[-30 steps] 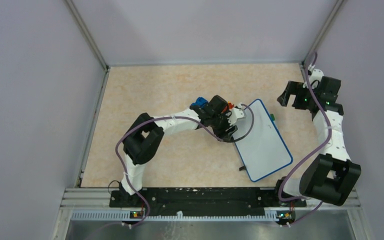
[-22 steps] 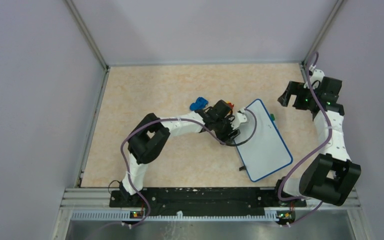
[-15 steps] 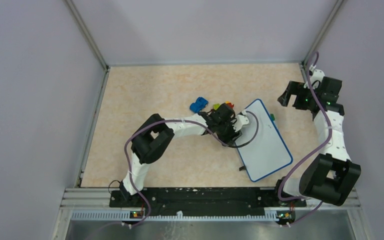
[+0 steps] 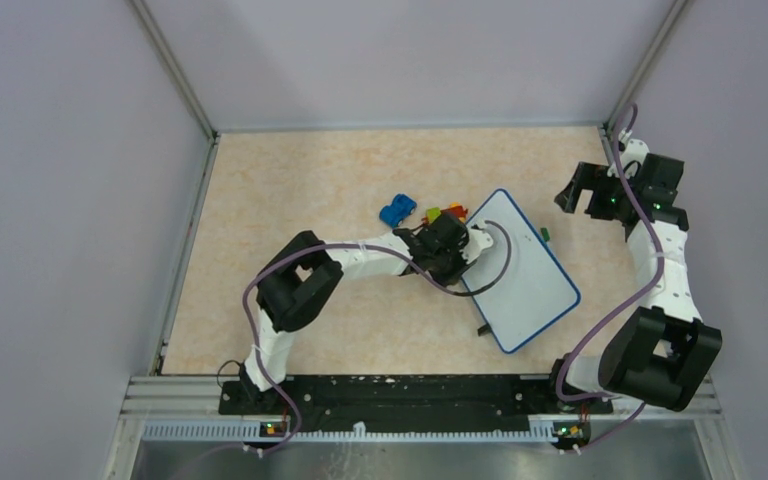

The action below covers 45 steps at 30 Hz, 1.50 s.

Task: Write a sentence on the whiteboard
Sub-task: Move the whiteboard to the corner of the board.

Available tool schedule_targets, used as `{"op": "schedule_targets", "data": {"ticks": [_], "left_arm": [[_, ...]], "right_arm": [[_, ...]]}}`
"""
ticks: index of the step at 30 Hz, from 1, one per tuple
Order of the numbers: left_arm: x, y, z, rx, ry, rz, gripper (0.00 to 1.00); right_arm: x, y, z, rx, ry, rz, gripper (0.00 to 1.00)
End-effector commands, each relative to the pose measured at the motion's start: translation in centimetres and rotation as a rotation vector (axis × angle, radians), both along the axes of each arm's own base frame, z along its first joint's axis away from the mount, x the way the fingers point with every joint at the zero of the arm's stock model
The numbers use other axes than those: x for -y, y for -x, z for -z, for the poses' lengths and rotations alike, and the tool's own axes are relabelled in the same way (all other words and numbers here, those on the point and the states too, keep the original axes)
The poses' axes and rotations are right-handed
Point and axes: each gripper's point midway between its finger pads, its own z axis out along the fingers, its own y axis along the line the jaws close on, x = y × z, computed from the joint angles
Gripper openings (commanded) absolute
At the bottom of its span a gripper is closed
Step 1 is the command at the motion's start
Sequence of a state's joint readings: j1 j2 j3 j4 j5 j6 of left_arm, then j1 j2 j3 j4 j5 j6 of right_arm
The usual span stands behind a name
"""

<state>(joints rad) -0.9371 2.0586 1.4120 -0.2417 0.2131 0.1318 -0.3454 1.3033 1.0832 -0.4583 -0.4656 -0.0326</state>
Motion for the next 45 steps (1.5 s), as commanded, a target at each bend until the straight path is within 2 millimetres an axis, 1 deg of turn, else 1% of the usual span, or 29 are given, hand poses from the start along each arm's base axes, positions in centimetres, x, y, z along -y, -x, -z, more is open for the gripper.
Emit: {"op": "schedule_targets", "data": {"ticks": [1,5,6,8,11,13,15,17,19,21,23,26,29,31,35,40,45], "left_arm": [[-4.2,-0.8,-1.4,0.044,-0.076,-0.139,0.10],[-7.3,0.0,-1.5,0.064,-0.124,-0.191,0.06],[-8.4,-0.3,-1.7,0.087,-0.146,-0.225,0.05],[-10.2,-0.1,-1.6,0.094,-0.180,-0.268,0.03],[-13.6,0.5,-0.9,0.075,-0.242,-0.355,0.00],[-15.3,0.3,-0.8,0.081,-0.237,-0.432,0.00],[-16.8,-0.3,-1.1,0.093,-0.234,-0.507,0.00],[-18.0,-0.4,-0.8,0.082,-0.256,-0.577,0.00],[-18.2,-0.6,-0.6,0.078,-0.253,-0.617,0.00],[-17.9,-0.7,-0.4,0.057,-0.250,-0.645,0.01],[-17.3,-0.7,0.0,0.026,-0.251,-0.662,0.06],[-16.0,-0.4,0.3,-0.040,-0.242,-0.678,0.16],[-13.9,0.2,0.1,-0.091,-0.206,-0.638,0.30],[-12.5,0.8,-0.3,-0.130,-0.166,-0.599,0.44],[-9.6,2.7,-1.4,-0.223,-0.072,-0.500,0.57],[-6.7,4.1,-2.8,-0.256,-0.011,-0.411,0.62],[-4.2,5.0,-3.6,-0.279,0.051,-0.337,0.65]], "right_arm": [[0.5,-0.9,-2.8,0.071,0.013,0.001,0.99],[0.4,-1.0,-2.8,0.072,0.010,-0.003,0.99],[0.3,-1.0,-2.9,0.074,0.010,-0.004,0.99],[0.3,-0.9,-2.8,0.072,0.009,-0.005,0.99],[0.3,-0.9,-2.9,0.074,0.010,-0.005,0.99],[0.3,-0.9,-3.0,0.078,0.010,-0.006,0.99],[0.3,-0.9,-3.1,0.079,0.010,-0.006,0.99],[0.3,-0.9,-3.1,0.079,0.014,-0.005,0.99],[0.3,-0.8,-3.1,0.081,0.014,-0.004,0.99],[0.2,-0.8,-3.2,0.081,0.009,-0.007,0.99],[0.2,-0.8,-3.4,0.084,0.008,-0.008,0.99],[0.1,-0.8,-3.9,0.093,0.005,-0.013,0.99],[-0.2,-0.8,-4.4,0.096,-0.002,-0.023,0.99],[-0.3,-0.6,-4.7,0.097,-0.003,-0.035,0.99],[-0.8,0.0,-5.5,0.100,0.007,-0.063,0.99],[-1.4,1.7,-6.5,0.097,0.038,-0.104,0.99],[-2.5,4.1,-7.9,0.100,0.079,-0.171,0.99]]}}
